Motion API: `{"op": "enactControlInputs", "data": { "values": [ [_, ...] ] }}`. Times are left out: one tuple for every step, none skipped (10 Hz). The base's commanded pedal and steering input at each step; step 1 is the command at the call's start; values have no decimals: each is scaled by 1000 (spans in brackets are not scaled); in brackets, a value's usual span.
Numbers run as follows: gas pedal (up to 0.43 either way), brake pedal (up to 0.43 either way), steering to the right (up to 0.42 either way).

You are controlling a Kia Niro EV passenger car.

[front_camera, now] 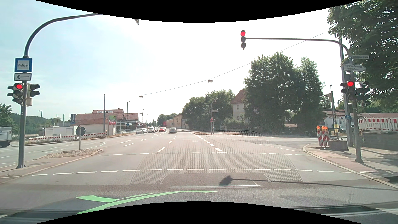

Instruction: Follow the waypoints while adhering to traffic rules and regulations

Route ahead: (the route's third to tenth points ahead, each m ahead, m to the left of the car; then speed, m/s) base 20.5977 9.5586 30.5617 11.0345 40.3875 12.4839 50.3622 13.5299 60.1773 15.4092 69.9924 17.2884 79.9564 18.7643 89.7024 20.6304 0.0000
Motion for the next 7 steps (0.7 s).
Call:
{"op": "enactControlInputs", "data": {
  "values": [
    [0, 341, -12],
    [0, 341, -11],
    [0, 348, -12],
    [0, 341, -12],
    [0, 341, -12],
    [0, 341, -12],
    [0, 341, -12]
  ]
}}
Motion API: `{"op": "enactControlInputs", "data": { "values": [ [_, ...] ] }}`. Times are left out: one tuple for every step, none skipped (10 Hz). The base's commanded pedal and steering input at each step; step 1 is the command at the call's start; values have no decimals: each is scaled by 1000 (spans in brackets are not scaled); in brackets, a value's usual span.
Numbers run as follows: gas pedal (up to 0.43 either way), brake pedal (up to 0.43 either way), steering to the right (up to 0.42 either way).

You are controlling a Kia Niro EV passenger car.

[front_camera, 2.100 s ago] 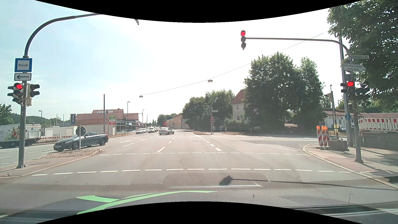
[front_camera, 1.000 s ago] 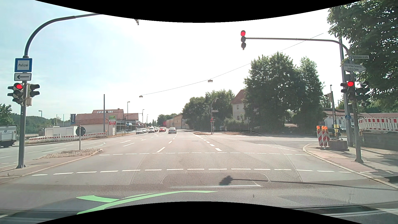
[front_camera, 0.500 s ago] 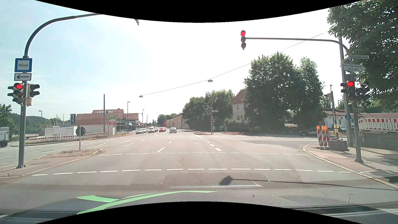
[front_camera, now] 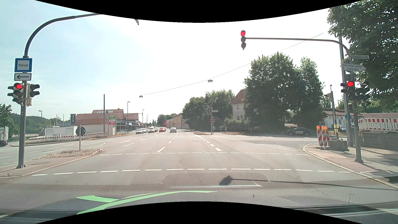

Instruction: Follow the waypoints while adhering to traffic rules and regulations

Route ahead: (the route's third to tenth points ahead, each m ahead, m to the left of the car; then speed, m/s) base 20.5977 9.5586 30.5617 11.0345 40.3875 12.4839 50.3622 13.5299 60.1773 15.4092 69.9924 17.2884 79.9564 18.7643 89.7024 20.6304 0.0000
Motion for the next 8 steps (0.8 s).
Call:
{"op": "enactControlInputs", "data": {
  "values": [
    [0, 341, -12],
    [0, 341, -12],
    [0, 341, -12],
    [0, 341, -12],
    [0, 341, -11],
    [0, 341, -12],
    [0, 341, -11],
    [0, 341, -11]
  ]
}}
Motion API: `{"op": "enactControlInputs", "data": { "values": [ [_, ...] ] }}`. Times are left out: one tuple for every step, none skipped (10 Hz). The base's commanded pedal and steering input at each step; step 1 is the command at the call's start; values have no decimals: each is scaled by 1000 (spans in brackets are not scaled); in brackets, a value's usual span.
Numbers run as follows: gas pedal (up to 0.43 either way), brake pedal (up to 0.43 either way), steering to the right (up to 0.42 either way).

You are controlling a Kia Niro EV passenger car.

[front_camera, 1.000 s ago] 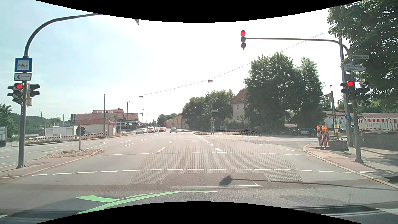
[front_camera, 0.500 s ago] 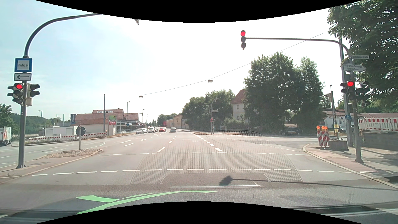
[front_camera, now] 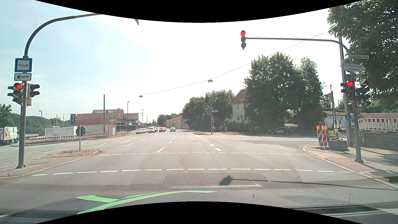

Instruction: Follow the waypoints while adhering to traffic rules and regulations

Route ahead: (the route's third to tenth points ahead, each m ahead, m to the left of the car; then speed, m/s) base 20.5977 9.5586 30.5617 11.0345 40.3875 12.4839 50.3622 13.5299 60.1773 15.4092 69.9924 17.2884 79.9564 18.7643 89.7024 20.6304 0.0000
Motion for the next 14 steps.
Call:
{"op": "enactControlInputs", "data": {
  "values": [
    [0, 341, -12],
    [0, 341, -12],
    [0, 341, -12],
    [0, 341, -12],
    [0, 341, -11],
    [0, 341, -12],
    [0, 341, -11],
    [0, 341, -11],
    [0, 341, -12],
    [0, 341, -12],
    [0, 341, -11],
    [0, 341, -12],
    [0, 341, -12],
    [0, 341, -12]
  ]
}}
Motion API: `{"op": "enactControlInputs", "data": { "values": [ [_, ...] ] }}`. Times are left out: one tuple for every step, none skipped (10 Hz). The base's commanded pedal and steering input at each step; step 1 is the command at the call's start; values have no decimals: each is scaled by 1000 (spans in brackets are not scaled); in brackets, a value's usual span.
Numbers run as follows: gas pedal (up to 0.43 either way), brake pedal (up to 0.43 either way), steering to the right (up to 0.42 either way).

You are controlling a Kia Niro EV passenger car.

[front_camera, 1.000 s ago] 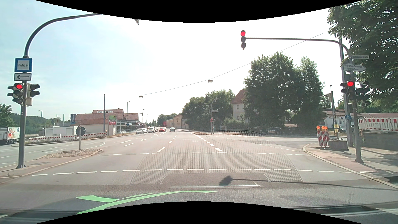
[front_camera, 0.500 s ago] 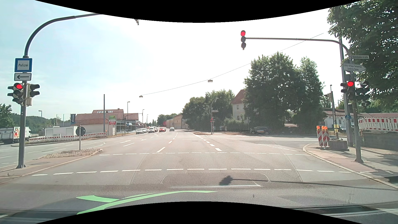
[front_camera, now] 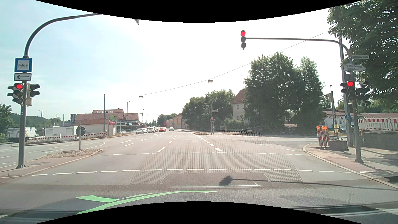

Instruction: Follow the waypoints while adhering to traffic rules and regulations

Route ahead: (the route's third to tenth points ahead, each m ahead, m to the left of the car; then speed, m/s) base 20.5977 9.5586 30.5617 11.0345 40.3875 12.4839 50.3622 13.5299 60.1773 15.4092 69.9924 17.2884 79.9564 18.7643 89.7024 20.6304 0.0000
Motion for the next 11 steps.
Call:
{"op": "enactControlInputs", "data": {
  "values": [
    [0, 341, -12],
    [0, 341, -12],
    [0, 341, -11],
    [0, 341, -11],
    [0, 348, -11],
    [0, 341, -11],
    [0, 341, -11],
    [0, 341, -12],
    [0, 341, -12],
    [0, 348, -11],
    [0, 348, -12]
  ]
}}
